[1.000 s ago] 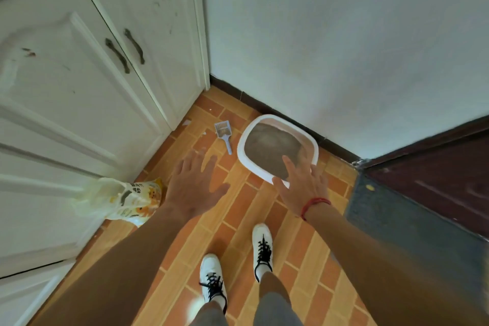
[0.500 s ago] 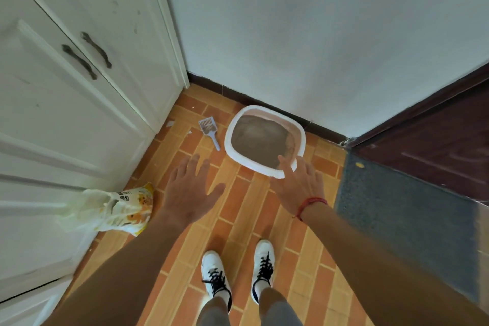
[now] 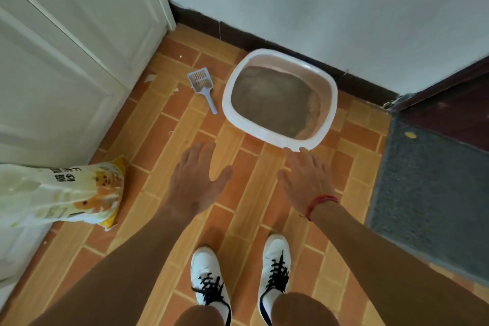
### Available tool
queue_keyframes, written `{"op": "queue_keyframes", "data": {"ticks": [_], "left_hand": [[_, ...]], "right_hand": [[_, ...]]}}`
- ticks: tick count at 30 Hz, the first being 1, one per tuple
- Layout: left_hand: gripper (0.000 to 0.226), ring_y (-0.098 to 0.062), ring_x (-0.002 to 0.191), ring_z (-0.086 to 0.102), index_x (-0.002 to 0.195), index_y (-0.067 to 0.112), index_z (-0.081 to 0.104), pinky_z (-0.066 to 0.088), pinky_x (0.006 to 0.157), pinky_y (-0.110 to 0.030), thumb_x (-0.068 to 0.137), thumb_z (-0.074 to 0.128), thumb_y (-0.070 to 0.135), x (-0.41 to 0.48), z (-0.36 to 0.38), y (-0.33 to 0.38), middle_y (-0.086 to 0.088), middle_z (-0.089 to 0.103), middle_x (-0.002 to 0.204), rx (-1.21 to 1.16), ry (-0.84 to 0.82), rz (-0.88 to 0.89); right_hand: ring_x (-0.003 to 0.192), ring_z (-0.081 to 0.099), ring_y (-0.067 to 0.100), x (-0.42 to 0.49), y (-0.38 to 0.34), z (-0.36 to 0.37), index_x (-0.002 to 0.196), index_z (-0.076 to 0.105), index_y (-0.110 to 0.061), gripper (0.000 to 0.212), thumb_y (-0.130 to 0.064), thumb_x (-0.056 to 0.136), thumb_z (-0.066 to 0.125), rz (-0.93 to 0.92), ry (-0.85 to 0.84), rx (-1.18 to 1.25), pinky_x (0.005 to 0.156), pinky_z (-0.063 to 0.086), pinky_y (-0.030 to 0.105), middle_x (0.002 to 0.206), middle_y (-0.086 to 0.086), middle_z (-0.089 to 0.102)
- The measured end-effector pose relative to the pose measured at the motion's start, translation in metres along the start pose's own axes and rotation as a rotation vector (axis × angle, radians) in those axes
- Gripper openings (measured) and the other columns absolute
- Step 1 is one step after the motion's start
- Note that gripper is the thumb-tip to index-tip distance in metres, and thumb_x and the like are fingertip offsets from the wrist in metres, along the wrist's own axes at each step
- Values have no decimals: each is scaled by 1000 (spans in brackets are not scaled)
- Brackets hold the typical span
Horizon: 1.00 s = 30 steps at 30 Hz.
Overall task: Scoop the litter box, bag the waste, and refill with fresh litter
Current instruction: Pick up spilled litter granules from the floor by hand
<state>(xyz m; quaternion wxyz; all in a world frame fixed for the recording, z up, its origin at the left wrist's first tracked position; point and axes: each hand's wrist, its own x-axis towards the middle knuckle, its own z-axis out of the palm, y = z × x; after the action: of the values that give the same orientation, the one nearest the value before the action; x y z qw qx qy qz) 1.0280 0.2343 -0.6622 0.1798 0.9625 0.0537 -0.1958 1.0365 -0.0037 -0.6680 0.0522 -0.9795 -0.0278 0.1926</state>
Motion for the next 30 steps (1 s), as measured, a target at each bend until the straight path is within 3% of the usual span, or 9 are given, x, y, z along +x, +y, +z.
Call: {"op": "queue_keyframes", "data": {"ticks": [4, 8, 11, 13, 17, 24, 30], "left_hand": [[68, -21, 147, 26, 151, 30, 31, 27, 117, -47, 94, 39, 66, 54, 95, -27, 3, 26, 160, -323, 27, -103], [72, -18, 134, 44, 143, 28, 45, 38, 110, -47, 85, 43, 70, 109, 177, -57, 5, 44, 149, -671, 103, -112], [54, -14, 124, 51, 141, 27, 50, 42, 105, -41, 95, 49, 55, 146, 228, -77, 6, 51, 142, -829, 143, -123], [47, -14, 121, 54, 139, 27, 53, 43, 107, -46, 98, 49, 50, 168, 253, -87, 6, 56, 137, -982, 158, -154], [40, -24, 121, 59, 132, 15, 58, 48, 102, -43, 101, 48, 39, 206, 276, -101, -3, 60, 134, -1384, 170, -242], [59, -29, 114, 66, 128, 0, 58, 49, 100, -40, 101, 35, 49, 220, 277, -104, -16, 69, 122, -1911, 27, -265], [64, -33, 112, 67, 126, -6, 58, 47, 105, -42, 101, 35, 48, 214, 282, -102, -21, 69, 119, -2226, 36, -339]], "right_hand": [[117, 48, 26, 52, 16, 102, 136, 42, -24, 46, -41, 94, 43, -20, 52, 18, 97, 41, 40, 132, 5, 50], [114, 47, 20, 104, 33, 194, 134, 45, -24, 40, -39, 96, 41, -56, 77, 63, 97, 43, 36, 128, 1, 50], [112, 49, 19, 140, 46, 250, 127, 47, -24, 34, -37, 97, 38, -81, 104, 49, 94, 45, 34, 126, 0, 50], [109, 50, 20, 163, 54, 279, 123, 49, -24, 32, -37, 97, 37, -92, 114, 41, 92, 46, 35, 123, 0, 50], [105, 52, 18, 199, 67, 317, 116, 53, -24, 29, -42, 98, 38, -116, 160, 88, 86, 50, 36, 117, -2, 51], [96, 57, 21, 232, 61, 335, 106, 66, -18, 23, -32, 97, 49, -220, 258, 129, 78, 52, 37, 104, 1, 60], [89, 58, 15, 242, 45, 345, 101, 69, -22, 20, -30, 95, 52, -247, 188, 234, 77, 52, 36, 96, -5, 63]]}}
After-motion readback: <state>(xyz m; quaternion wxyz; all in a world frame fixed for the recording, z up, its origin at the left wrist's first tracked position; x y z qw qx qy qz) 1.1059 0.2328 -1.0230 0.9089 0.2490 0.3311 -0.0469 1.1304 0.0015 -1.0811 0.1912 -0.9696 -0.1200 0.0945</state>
